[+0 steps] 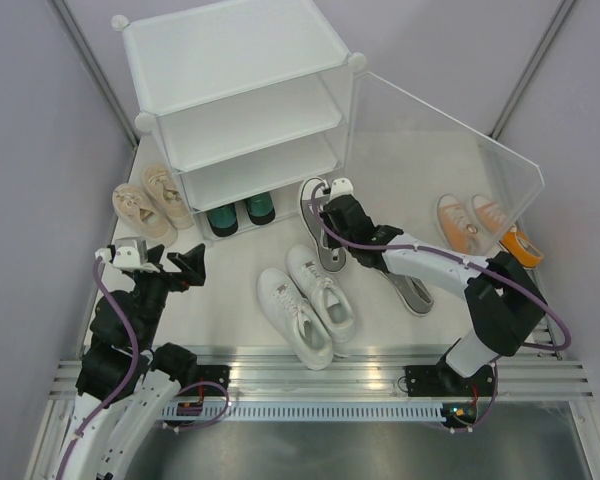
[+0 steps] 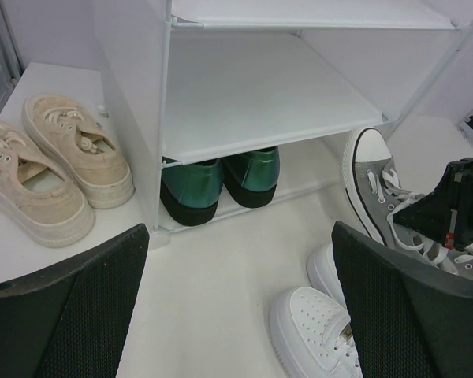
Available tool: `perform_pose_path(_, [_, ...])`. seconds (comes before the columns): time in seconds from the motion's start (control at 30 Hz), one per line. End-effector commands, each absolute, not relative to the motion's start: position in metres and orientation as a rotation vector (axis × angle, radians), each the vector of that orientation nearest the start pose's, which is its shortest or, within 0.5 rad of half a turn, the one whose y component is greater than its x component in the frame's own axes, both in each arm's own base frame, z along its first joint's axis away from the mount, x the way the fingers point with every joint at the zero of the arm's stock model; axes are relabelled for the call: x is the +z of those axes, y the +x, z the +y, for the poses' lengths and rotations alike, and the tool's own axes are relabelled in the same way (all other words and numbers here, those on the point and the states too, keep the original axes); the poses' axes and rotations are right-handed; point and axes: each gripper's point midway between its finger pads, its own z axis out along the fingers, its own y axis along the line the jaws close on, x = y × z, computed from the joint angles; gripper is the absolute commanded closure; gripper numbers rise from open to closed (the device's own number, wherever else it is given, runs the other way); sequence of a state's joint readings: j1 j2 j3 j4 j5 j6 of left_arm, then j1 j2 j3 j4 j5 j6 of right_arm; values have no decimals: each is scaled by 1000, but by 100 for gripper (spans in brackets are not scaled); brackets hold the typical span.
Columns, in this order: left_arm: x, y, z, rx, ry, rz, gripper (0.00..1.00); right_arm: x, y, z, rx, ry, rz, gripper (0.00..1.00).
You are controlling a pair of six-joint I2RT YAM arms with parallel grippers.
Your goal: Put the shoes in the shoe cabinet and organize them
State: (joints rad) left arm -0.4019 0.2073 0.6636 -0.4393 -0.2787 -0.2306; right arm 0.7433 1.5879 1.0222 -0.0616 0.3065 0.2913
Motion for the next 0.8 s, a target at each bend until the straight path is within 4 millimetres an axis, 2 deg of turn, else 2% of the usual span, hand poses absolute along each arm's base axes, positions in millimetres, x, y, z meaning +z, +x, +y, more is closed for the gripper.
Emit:
perform_pose_path(0.0, [295, 202, -44, -265, -50, 1549, 0, 168, 380, 292, 365, -310, 1999, 99])
perform_pose_path(0.03, [294, 203, -45, -265, -48, 1551, 0, 168, 375, 298, 404, -355, 1997, 99])
perform_pose_path(0.1, [295, 202, -45, -267, -48, 1548, 0, 167, 369, 295, 407, -377, 1991, 99])
perform_pose_path(0.37, [296, 201, -46, -277, -40, 1544, 0, 147, 338, 262, 371, -356, 2033, 99])
perform_pose_path(0.6, [296, 203, -48, -278, -37, 1549, 0, 152, 341, 256, 339, -338, 2017, 99])
perform_pose_path(0.7, [296, 203, -48, -278, -36, 1550, 0, 151, 345, 260, 335, -346, 2016, 99])
perform_pose_path(0.73, [295, 203, -48, -276, -35, 1552, 0, 156, 350, 263, 338, -339, 2003, 99])
perform_pose_path(0.77, [294, 203, -48, -275, -34, 1555, 0, 150, 353, 264, 328, -342, 2013, 99])
